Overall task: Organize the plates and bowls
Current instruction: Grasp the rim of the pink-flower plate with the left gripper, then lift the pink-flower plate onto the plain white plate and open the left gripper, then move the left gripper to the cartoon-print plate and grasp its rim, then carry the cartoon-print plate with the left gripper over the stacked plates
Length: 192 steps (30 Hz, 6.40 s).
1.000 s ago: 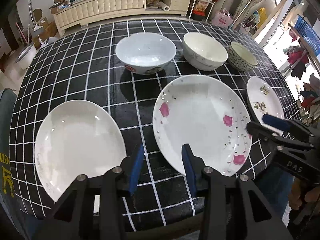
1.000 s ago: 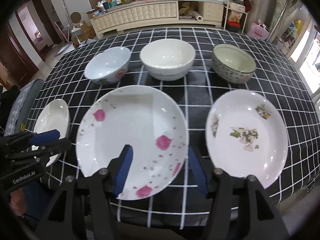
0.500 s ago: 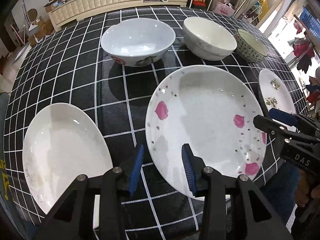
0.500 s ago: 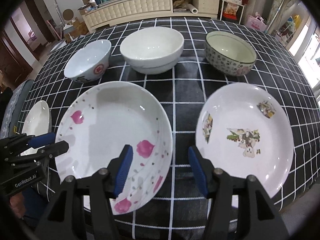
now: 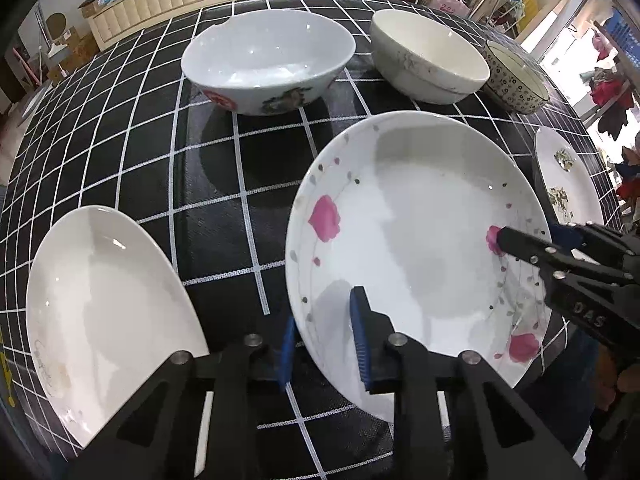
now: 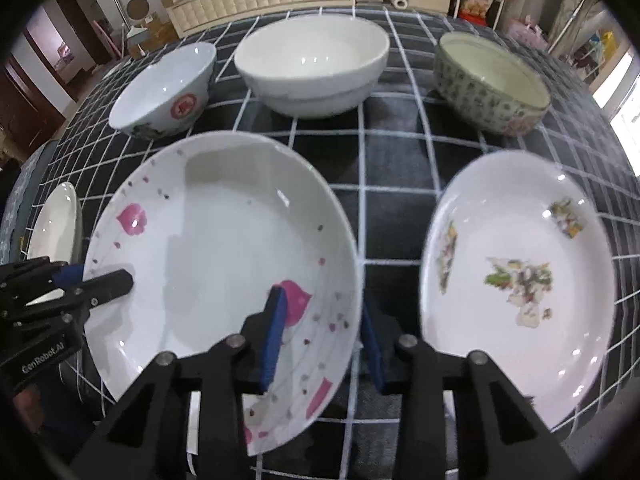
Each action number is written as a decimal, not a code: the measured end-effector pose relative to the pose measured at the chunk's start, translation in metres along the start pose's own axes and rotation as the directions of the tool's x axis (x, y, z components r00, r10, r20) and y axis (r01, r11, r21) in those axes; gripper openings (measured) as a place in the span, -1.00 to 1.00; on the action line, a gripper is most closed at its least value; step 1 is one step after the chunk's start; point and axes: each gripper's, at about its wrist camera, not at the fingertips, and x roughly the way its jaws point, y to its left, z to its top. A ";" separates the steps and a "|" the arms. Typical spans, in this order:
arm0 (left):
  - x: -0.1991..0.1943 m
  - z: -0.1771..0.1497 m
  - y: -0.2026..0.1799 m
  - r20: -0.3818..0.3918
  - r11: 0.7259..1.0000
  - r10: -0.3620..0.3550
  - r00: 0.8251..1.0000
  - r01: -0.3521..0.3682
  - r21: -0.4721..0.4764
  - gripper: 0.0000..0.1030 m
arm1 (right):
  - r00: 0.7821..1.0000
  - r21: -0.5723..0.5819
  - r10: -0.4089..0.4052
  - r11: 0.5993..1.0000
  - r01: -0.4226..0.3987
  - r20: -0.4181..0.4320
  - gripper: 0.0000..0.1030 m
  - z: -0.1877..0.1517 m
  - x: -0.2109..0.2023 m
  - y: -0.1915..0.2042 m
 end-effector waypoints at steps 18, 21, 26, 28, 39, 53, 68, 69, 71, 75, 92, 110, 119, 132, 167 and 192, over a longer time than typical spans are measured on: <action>-0.005 -0.009 -0.004 -0.006 0.999 0.044 0.999 -0.044 0.019 -0.62 | 1.000 0.048 -0.025 0.999 0.024 0.013 -0.60 -0.015 -0.020 -0.005; -0.010 -0.014 -0.002 -0.001 0.999 0.047 0.999 -0.047 0.010 -0.62 | 1.000 0.051 -0.017 0.999 0.016 0.017 -0.63 -0.019 -0.025 0.000; -0.026 -0.019 0.002 0.026 0.998 0.062 0.998 -0.062 0.004 -0.64 | 0.999 0.043 -0.009 0.999 0.007 0.048 -0.65 -0.020 -0.040 0.004; -0.033 -0.019 0.005 0.039 0.998 0.067 0.997 -0.067 -0.001 -0.65 | 0.998 0.050 0.005 0.999 -0.008 0.058 -0.67 -0.017 -0.046 0.009; -0.066 -0.031 0.046 0.085 0.993 0.094 0.992 -0.087 -0.080 -0.71 | 0.994 -0.005 0.061 0.998 -0.060 0.089 -0.69 0.001 -0.054 0.059; -0.078 -0.072 0.128 0.063 0.964 0.153 0.986 -0.135 -0.227 -0.72 | 0.990 -0.127 0.133 0.984 -0.127 0.039 -0.72 0.012 -0.023 0.147; -0.075 -0.092 0.186 0.052 0.942 0.155 0.987 -0.132 -0.308 -0.75 | 0.990 -0.152 0.140 0.979 -0.138 -0.001 -0.75 0.020 0.004 0.192; -0.075 -0.091 0.185 0.053 0.943 0.159 0.986 -0.136 -0.303 -0.75 | 0.991 -0.154 0.135 0.979 -0.133 0.003 -0.75 0.020 0.004 0.193; -0.074 -0.089 0.185 0.055 0.944 0.168 0.984 -0.145 -0.297 -0.75 | 0.993 -0.165 0.119 0.979 -0.116 0.010 -0.74 0.020 0.005 0.197; -0.071 -0.086 0.188 0.058 0.943 0.168 0.984 -0.144 -0.299 -0.75 | 0.994 -0.160 0.112 0.981 -0.108 0.014 -0.73 0.023 0.007 0.199; -0.095 -0.076 0.162 0.093 0.942 0.256 0.962 -0.227 -0.247 -0.48 | 0.988 -0.072 0.103 0.993 -0.095 0.113 -0.01 0.012 -0.029 0.160; -0.093 -0.050 0.035 0.110 0.982 0.179 0.978 -0.171 -0.081 -0.29 | 0.980 0.103 0.035 0.993 -0.056 0.196 0.26 -0.020 -0.079 0.058; -0.092 -0.039 -0.027 0.114 0.987 0.158 0.981 -0.159 -0.006 -0.29 | 0.977 0.155 0.006 0.987 -0.040 0.214 0.30 -0.032 -0.097 0.013; -0.074 -0.022 -0.111 0.109 0.981 0.154 0.982 -0.165 0.104 -0.10 | 0.975 0.220 -0.039 0.975 -0.011 0.220 0.40 -0.048 -0.110 -0.057; 0.008 0.046 -0.214 0.008 0.975 0.105 0.994 -0.104 0.196 0.15 | 0.982 0.367 -0.114 0.929 0.053 0.147 0.86 -0.047 -0.086 -0.188; 0.066 0.083 -0.221 -0.056 0.970 0.078 0.995 -0.063 0.235 -0.50 | 0.998 0.322 -0.051 0.946 0.035 0.039 -0.32 -0.026 -0.043 -0.198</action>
